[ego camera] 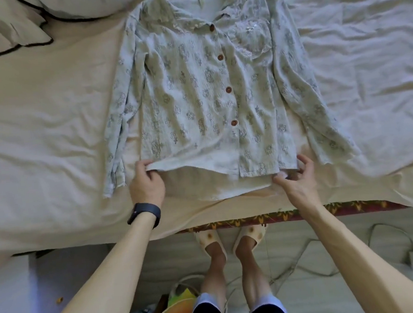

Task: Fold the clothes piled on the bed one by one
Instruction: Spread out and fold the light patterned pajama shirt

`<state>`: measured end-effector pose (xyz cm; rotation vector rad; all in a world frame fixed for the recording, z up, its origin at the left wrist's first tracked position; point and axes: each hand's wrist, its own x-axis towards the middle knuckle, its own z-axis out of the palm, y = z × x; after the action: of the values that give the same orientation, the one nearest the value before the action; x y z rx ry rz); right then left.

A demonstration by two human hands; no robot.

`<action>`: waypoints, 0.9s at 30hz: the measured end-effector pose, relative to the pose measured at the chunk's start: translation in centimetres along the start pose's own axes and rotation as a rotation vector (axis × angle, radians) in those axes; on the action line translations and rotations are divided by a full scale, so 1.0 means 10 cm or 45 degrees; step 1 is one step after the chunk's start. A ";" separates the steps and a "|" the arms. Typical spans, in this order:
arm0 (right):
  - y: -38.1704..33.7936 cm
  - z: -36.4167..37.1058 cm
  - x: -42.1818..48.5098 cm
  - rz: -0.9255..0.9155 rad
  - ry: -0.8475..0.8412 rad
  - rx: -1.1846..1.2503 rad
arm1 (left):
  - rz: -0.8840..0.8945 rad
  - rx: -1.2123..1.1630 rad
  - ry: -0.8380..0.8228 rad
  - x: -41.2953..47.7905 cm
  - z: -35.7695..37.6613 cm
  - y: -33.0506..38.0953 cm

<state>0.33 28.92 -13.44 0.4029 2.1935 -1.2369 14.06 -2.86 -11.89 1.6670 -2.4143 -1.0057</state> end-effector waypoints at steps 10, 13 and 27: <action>-0.16 0.12 0.17 -0.172 0.307 -0.295 | 0.346 0.647 -0.211 0.06 -0.20 -0.27; -0.21 0.00 0.06 -0.377 0.356 -0.421 | 0.335 0.661 -0.239 0.04 -0.26 -0.27; 0.24 -0.32 -0.16 -0.068 0.199 -1.025 | 0.011 0.867 -0.294 -0.38 -0.10 -0.59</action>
<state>1.70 32.96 -12.79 0.1046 2.6170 -0.2710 20.89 -1.40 -13.05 1.7652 -3.1595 -0.3932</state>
